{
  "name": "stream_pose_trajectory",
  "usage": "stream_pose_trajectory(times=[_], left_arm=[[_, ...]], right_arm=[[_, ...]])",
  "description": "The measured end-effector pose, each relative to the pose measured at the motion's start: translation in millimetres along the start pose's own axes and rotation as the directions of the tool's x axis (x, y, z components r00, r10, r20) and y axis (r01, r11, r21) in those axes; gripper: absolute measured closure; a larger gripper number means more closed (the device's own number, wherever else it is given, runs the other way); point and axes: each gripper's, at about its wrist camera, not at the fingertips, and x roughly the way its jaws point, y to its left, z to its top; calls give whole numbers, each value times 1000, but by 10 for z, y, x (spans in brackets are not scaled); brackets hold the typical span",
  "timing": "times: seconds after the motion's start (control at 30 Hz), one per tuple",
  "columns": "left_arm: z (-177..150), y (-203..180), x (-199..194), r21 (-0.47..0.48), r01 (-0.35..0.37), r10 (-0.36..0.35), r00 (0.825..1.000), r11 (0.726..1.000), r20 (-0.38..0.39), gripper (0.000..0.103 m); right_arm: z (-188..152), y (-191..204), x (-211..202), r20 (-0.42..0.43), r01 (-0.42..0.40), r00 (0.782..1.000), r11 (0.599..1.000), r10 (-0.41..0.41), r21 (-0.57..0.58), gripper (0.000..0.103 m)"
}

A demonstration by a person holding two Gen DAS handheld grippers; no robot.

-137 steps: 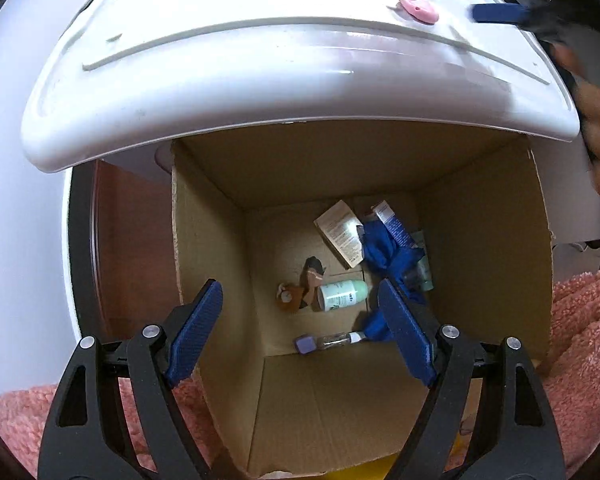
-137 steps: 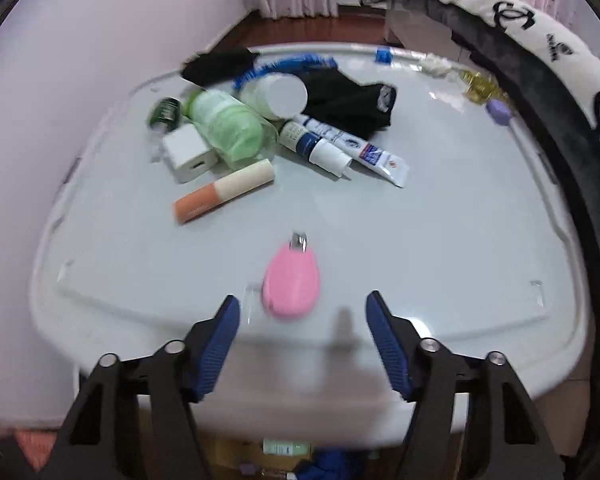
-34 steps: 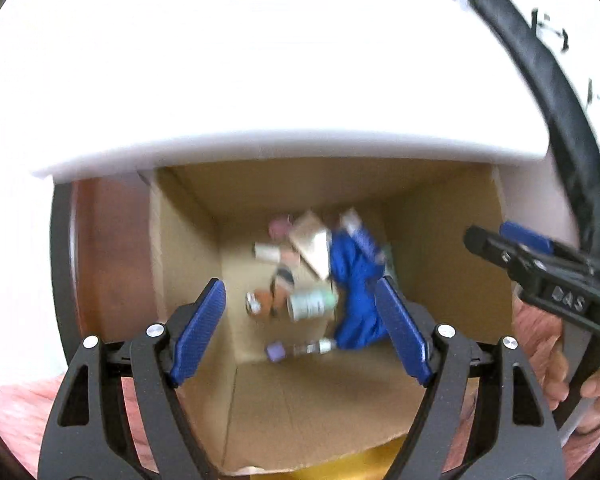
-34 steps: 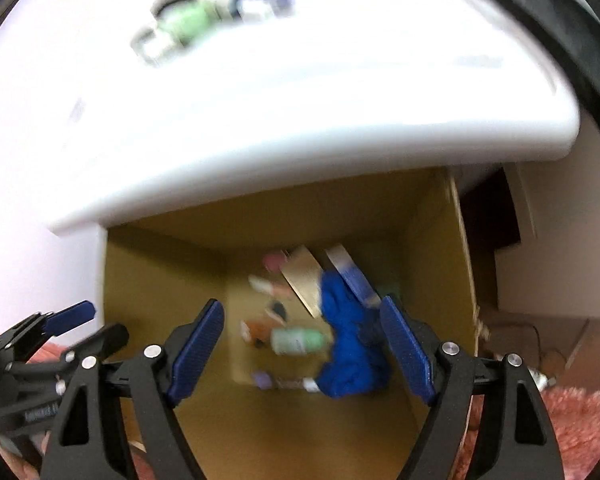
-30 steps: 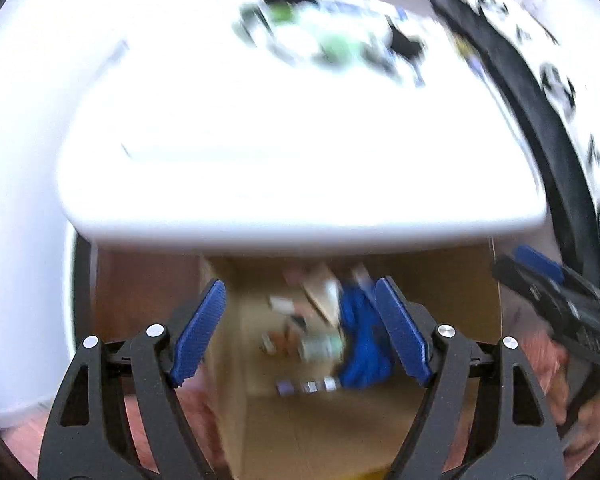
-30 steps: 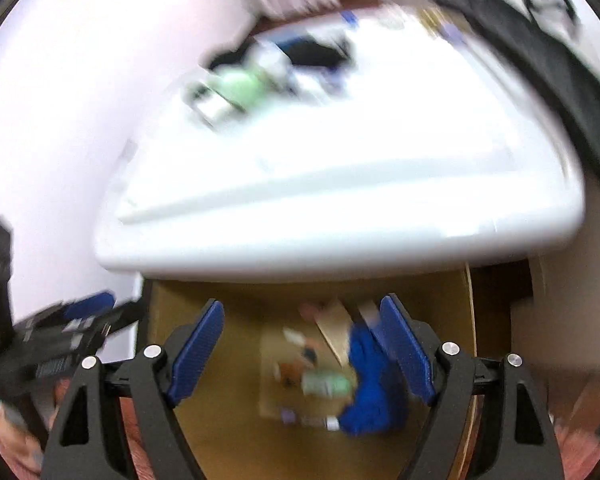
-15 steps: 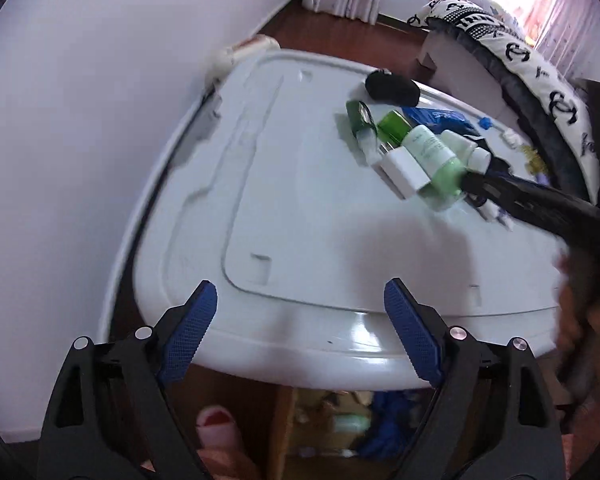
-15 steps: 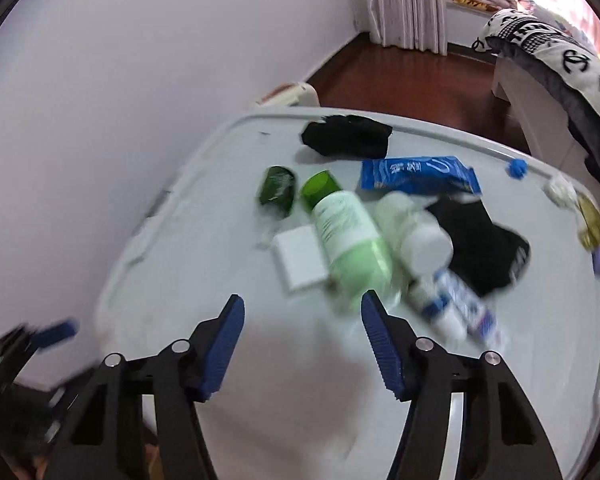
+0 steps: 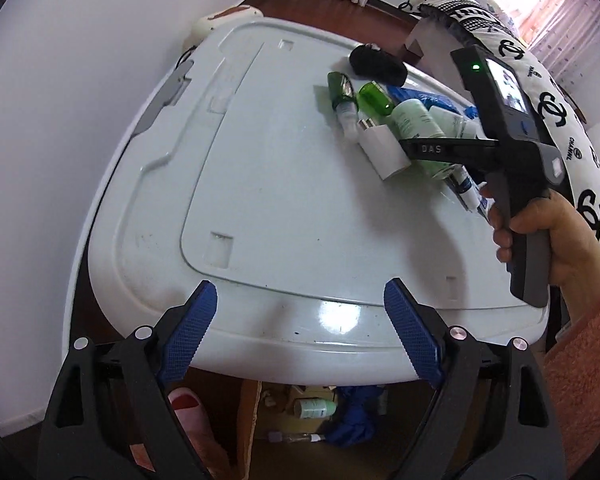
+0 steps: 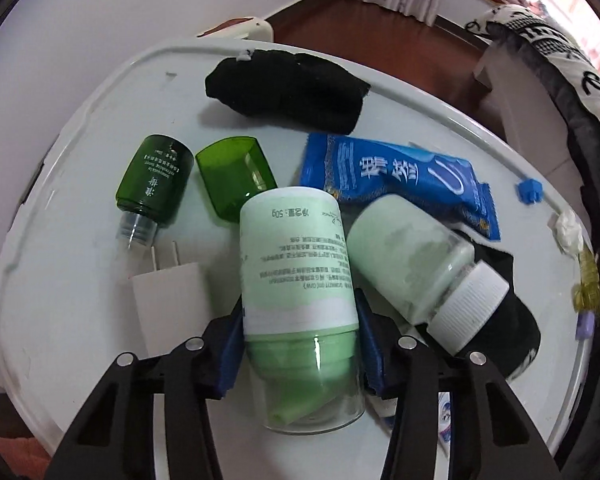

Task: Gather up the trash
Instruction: 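Grasp the green cream jar with the right tool while the left tool grasps the white charger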

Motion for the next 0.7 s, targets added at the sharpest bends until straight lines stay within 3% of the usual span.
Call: stream_pose_trajectory(times=[0.1,0.23,0.4,0.5,0.6,0.7], left_arm=[[-4,35,38,-17,-1,1,1000,1000,-11,19],[15,48,109,-37,-15,14,1000,999,-17,19],[85,-60,276,-57,13,-15,999,998,-28,19],[248,-225,408,-97,40,-44,998,994,-42,19],[518,-496,574,-115,-42,40,999,992,-17,19],[820,-750,848,-112,-135,133,991,984,-28,19]], right_arm=[[-116,32,-151,37,8,999,1000,-9,23,55],[-413,-112,-569,108,-87,991,990,74,114,55],[-1108,-338,-1210,201,-213,964,960,176,180,55],[-1605,-410,-1514,246,-212,956,956,160,201,55],[-2042,-450,-1696,287,-242,943,939,168,243,55],[-2241,-509,-1695,307,-277,932,923,192,265,55]])
